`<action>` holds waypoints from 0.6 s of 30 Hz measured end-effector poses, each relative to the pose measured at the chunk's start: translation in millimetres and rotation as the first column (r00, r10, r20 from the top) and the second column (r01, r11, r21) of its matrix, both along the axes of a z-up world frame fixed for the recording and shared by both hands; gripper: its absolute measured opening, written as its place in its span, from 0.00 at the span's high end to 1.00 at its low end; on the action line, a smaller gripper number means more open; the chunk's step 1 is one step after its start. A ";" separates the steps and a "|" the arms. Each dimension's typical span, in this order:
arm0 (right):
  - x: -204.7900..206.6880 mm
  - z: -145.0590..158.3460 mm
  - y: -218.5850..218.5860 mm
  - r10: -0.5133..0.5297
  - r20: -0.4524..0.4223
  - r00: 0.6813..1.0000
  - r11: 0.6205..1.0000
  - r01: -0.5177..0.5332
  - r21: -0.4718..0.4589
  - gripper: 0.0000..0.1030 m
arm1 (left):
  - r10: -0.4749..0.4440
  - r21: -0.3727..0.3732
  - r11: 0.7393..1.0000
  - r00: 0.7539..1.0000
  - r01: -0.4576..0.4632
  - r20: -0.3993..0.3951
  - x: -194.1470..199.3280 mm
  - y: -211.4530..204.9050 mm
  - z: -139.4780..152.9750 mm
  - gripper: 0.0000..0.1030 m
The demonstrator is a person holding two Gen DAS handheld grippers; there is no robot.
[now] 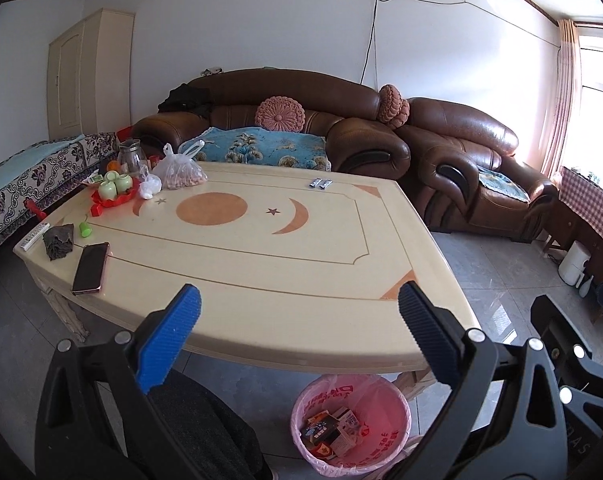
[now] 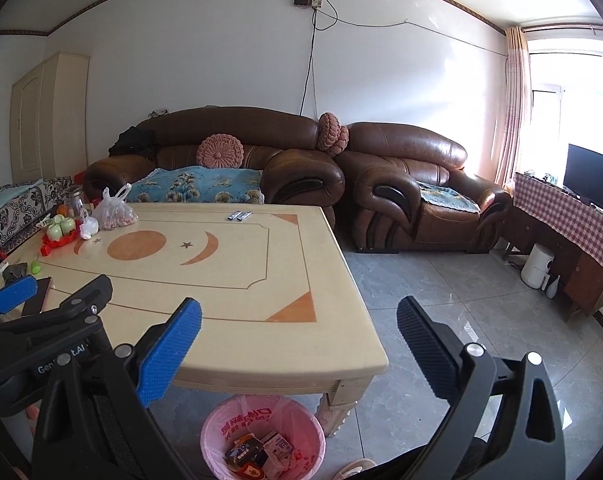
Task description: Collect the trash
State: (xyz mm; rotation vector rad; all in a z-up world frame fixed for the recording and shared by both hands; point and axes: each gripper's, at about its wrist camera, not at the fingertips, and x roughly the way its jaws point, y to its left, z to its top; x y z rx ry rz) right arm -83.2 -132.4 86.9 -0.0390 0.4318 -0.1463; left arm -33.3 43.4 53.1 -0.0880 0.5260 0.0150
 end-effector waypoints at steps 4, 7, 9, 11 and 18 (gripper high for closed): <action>-7.7 4.0 3.1 -0.006 0.023 1.000 1.000 0.006 0.001 0.07 | 0.034 0.036 0.999 0.999 -0.034 0.013 -5.6 -3.8 4.2 0.06; -10.2 5.6 3.7 -0.008 0.032 0.999 1.000 0.008 0.000 0.07 | 0.060 0.056 0.997 0.998 -0.062 0.034 -9.9 -4.8 7.8 0.06; -10.9 6.5 3.2 -0.012 0.040 0.999 1.000 0.012 0.007 0.07 | 0.044 0.039 0.998 0.997 -0.047 0.056 -14.1 -2.2 11.4 0.06; -12.8 7.4 1.5 -0.021 0.049 0.999 1.000 0.020 0.009 0.07 | 0.023 0.010 1.000 0.996 -0.024 0.084 -19.0 0.9 14.0 0.06; -15.4 8.4 -4.4 -0.033 0.057 0.998 0.999 0.031 0.029 0.07 | 0.007 0.016 1.000 0.996 -0.008 0.088 -22.5 -3.6 14.5 0.06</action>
